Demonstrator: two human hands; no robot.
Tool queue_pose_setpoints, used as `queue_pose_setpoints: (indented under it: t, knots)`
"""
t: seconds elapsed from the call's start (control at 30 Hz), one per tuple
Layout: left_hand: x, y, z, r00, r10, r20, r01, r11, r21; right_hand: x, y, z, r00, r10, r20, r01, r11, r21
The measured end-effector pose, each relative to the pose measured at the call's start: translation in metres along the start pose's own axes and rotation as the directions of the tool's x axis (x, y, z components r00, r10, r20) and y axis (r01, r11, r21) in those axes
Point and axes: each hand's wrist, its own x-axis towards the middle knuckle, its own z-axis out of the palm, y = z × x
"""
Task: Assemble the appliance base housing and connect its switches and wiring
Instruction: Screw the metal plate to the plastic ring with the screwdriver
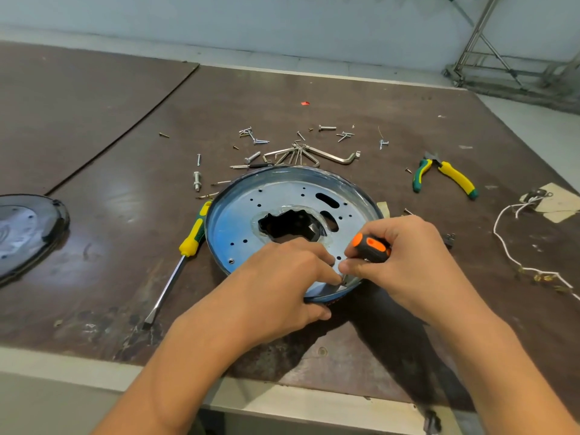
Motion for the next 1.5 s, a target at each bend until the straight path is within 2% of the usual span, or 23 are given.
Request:
queue_pose_setpoints:
  t: [0.27, 0.5, 0.53, 0.6, 0.7, 0.87, 1.03, 1.13, 1.27, 1.5]
  knots:
    - [-0.001, 0.001, 0.000, 1.000, -0.010, 0.000, 0.010, 1.000, -0.026, 0.003, 0.003, 0.001, 0.997, -0.071, 0.037, 0.074, 0.991, -0.107]
    - [0.001, 0.002, -0.001, 1.000, -0.021, 0.007, 0.021, 0.999, -0.024, 0.001, 0.015, -0.011, 0.961, -0.196, 0.197, 0.184, 0.980, 0.078]
    - [0.000, 0.002, -0.001, 1.000, -0.022, 0.000, 0.022, 1.000, -0.019, 0.000, 0.017, -0.012, 0.958, -0.217, 0.186, 0.202, 0.975, 0.095]
    - [-0.001, 0.003, -0.001, 1.000, -0.025, -0.017, 0.025, 0.999, -0.020, 0.001, 0.022, -0.014, 0.969, -0.237, 0.074, 0.227, 0.965, 0.129]
    - [-0.004, 0.004, -0.003, 1.000, 0.006, -0.015, -0.006, 1.000, 0.021, 0.004, 0.033, -0.016, 0.979, -0.177, -0.101, 0.189, 0.974, 0.123]
    - [-0.005, 0.007, -0.007, 0.998, 0.063, 0.007, -0.064, 0.991, 0.117, 0.010, 0.047, -0.011, 0.976, -0.034, -0.214, 0.058, 0.992, 0.110]
    - [-0.006, 0.003, -0.013, 0.998, 0.056, -0.029, -0.052, 0.990, 0.129, 0.014, 0.053, -0.006, 0.969, 0.054, -0.242, -0.018, 0.989, 0.149]
    - [-0.005, 0.003, -0.012, 0.999, 0.045, -0.002, -0.044, 0.993, 0.108, 0.014, 0.054, -0.004, 0.967, 0.088, -0.239, -0.047, 0.984, 0.171]
    - [-0.007, -0.001, -0.011, 0.999, 0.036, 0.031, -0.039, 0.996, 0.080, 0.012, 0.052, -0.004, 0.984, 0.081, -0.156, -0.054, 0.984, 0.173]
    - [-0.005, 0.005, -0.007, 0.997, 0.079, 0.022, -0.081, 0.988, 0.134, 0.013, 0.051, -0.004, 0.982, 0.096, -0.159, -0.066, 0.980, 0.188]
